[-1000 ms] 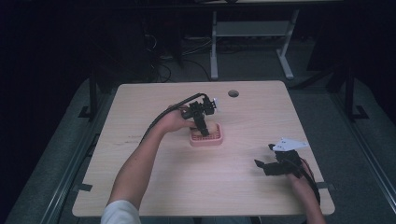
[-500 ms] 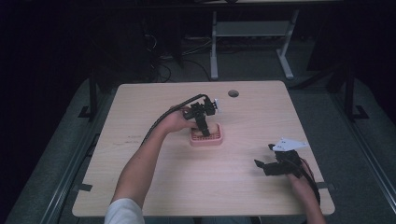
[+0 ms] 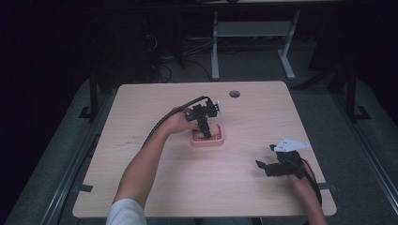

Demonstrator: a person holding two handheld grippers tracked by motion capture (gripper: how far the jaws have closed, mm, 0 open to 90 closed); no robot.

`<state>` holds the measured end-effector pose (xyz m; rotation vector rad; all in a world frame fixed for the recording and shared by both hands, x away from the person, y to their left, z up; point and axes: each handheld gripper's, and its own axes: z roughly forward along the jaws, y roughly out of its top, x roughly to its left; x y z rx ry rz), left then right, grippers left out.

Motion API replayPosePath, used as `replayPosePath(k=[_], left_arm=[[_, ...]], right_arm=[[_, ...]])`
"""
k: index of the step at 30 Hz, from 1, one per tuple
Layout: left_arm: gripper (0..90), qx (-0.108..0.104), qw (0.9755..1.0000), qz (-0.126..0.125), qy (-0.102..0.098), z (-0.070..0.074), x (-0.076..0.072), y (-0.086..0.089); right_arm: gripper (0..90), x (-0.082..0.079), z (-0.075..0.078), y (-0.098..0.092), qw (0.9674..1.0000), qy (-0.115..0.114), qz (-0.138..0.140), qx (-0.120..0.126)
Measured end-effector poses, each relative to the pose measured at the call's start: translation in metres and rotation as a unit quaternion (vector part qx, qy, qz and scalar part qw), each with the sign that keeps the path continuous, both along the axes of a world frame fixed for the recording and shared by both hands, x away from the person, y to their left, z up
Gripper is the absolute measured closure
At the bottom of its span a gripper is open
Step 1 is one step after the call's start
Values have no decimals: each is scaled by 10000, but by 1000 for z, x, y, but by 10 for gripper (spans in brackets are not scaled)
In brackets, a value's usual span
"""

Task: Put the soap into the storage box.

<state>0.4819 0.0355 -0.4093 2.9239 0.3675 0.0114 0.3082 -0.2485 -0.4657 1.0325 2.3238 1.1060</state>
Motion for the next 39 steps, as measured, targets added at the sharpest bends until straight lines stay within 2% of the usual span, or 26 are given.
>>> replayPosePath(k=[18, 39], left_arm=[[321, 134, 9999, -43, 36, -5, 2, 0], [315, 156, 9999, -31, 43, -5, -1, 0]], right_arm=[[139, 0, 0, 0, 10000, 13, -3, 10], [139, 0, 0, 1, 10000, 32, 16, -21]])
